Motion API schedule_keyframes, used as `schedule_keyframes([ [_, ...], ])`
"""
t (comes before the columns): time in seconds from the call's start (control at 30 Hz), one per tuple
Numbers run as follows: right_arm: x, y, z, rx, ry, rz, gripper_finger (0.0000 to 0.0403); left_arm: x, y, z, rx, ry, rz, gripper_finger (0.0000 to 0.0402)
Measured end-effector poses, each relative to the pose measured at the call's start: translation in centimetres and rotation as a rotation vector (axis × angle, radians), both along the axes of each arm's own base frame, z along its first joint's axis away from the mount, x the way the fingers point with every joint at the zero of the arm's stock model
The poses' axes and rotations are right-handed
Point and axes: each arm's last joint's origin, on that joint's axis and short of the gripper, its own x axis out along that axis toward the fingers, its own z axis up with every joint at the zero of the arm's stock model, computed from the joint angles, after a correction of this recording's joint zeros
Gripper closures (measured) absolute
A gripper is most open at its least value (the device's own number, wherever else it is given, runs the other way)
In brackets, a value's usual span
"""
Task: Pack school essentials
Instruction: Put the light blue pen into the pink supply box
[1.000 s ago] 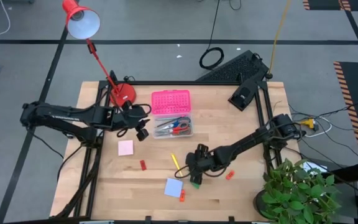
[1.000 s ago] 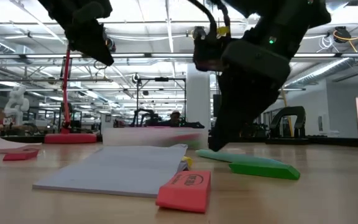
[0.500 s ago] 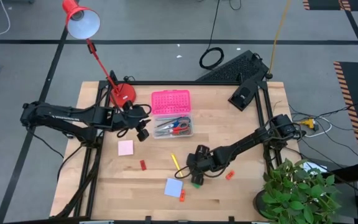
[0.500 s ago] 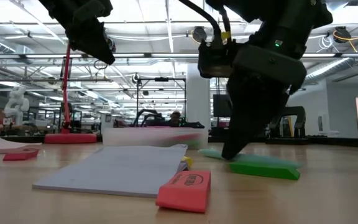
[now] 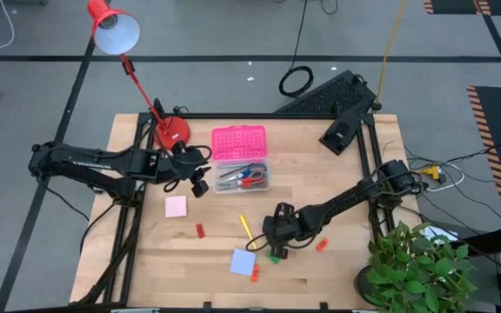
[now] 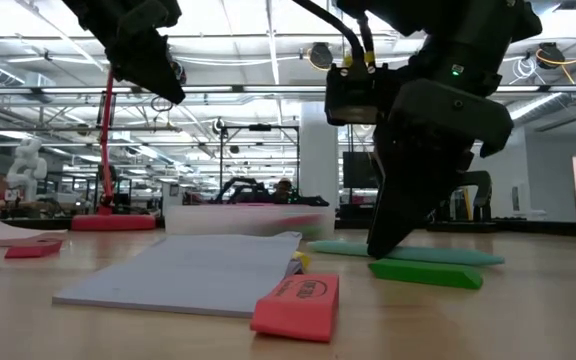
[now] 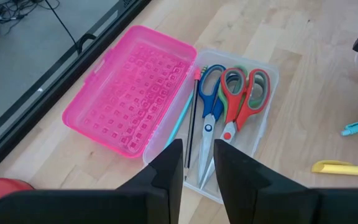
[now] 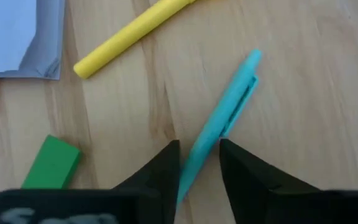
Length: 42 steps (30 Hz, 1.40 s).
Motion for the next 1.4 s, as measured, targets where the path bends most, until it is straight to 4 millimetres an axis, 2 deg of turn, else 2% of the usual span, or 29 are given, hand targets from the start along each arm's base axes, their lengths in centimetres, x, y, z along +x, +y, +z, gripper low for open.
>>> schedule_keyframes([
  [0.27, -0.1, -0.4, 0.0, -0.022, 0.016, -0.007, 0.0388, 0.0, 0.0, 0.0, 0.000, 0.000, 0.000, 0.0309],
  [0.63, -0.4, -0.5, 0.8, -0.041, 0.010, 0.040, 0.0377, 0.2, 0.0, 0.2, -0.002, -0.026, -0.018, 0.0309],
  [0.87, -0.8, -0.6, 4.1, -0.031, -0.099, 0.062, 0.0385, 0.4, -0.7, 0.3, -0.014, -0.043, -0.069, 0.0309],
  [1.0, -1.5, -0.4, 6.9, -0.059, -0.191, 0.087, 0.0384, 0.6, -1.4, 0.6, -0.008, -0.077, -0.110, 0.0309],
  [1.2, -3.6, 0.2, 10.7, -0.087, -0.374, 0.134, 0.0383, 0.8, -2.7, 1.0, 0.006, -0.116, -0.184, 0.0309],
  [1.4, -5.9, 0.1, 12.3, -0.053, -0.594, 0.174, 0.0383, 1.8, -4.1, 1.1, 0.031, -0.177, -0.265, 0.0309],
])
